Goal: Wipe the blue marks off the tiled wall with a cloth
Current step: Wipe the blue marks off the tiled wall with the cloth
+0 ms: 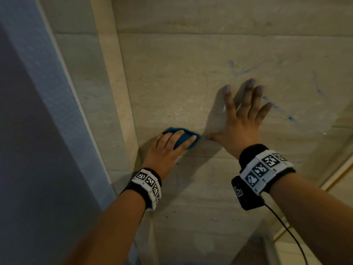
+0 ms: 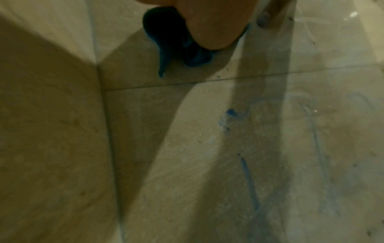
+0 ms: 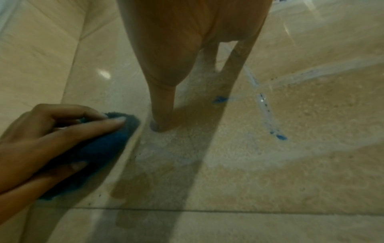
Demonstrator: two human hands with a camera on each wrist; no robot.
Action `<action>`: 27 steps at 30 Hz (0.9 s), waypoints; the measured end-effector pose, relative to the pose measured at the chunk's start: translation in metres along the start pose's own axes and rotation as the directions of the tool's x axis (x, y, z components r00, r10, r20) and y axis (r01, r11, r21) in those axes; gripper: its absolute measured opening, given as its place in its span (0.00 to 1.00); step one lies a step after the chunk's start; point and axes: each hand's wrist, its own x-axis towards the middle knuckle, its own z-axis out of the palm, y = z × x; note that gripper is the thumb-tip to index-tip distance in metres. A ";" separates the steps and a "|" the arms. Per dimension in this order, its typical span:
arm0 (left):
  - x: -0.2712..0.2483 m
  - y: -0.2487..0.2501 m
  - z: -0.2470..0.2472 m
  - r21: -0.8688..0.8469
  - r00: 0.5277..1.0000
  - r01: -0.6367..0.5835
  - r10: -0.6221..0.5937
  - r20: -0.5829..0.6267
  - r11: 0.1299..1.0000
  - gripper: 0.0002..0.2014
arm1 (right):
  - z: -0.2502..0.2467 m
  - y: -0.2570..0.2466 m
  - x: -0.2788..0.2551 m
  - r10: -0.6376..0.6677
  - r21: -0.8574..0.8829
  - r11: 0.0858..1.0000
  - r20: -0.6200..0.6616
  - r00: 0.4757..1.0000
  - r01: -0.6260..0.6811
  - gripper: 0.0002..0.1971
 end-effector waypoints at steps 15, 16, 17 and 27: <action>-0.023 -0.004 -0.009 -0.135 0.960 -0.096 0.128 0.250 0.986 0.39 | -0.004 -0.001 -0.001 0.016 -0.015 1.000 0.053 0.998 -0.015 0.70; -0.020 -0.003 -0.013 -0.182 0.950 -0.069 0.120 0.287 0.981 0.38 | -0.005 -0.002 -0.001 0.019 -0.014 1.000 0.059 0.998 -0.018 0.70; -0.016 -0.001 -0.019 -0.209 0.944 -0.039 0.105 0.314 0.977 0.37 | -0.006 -0.003 -0.001 0.023 -0.014 1.000 0.072 0.997 -0.022 0.70; 0.032 0.007 -0.082 -0.514 0.842 0.454 -0.160 0.516 0.728 0.17 | -0.049 0.016 -0.014 -0.122 0.163 0.981 0.071 0.990 0.109 0.38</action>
